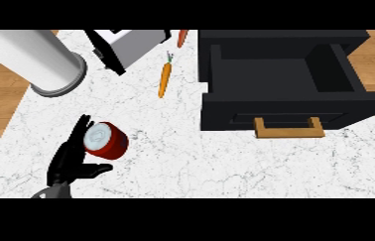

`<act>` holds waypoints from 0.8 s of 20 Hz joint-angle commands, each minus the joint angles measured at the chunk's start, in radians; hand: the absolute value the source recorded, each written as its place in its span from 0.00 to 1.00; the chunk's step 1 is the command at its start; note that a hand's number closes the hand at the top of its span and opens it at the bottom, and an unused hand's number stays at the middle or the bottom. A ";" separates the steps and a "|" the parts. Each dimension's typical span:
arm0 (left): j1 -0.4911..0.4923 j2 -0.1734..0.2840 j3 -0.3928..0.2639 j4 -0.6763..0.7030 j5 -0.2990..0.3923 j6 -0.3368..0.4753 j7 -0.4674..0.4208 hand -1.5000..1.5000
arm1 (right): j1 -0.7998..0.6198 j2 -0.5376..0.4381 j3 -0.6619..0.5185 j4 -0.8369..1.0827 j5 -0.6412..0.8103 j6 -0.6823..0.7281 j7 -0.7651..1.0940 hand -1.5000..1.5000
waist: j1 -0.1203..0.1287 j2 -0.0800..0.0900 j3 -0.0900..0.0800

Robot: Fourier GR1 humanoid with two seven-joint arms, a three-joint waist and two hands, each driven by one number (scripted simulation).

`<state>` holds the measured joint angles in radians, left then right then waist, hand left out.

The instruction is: Pick up the can, place it into the drawer and close the drawer

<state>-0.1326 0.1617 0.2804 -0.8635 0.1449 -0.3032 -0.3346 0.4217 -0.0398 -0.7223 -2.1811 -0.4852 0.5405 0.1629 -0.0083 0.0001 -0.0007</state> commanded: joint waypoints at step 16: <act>-0.118 -0.036 -0.025 0.104 0.107 -0.117 0.060 1.00 | -0.008 -0.001 -0.065 -0.028 -0.090 0.030 0.090 0.00 | 0.006 -0.002 0.001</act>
<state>-0.2688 0.1361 0.2770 -0.6842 0.2183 -0.3793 -0.3535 0.4175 -0.0304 -0.7663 -2.2230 -0.5586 0.5578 0.2441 -0.0069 -0.0007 -0.0002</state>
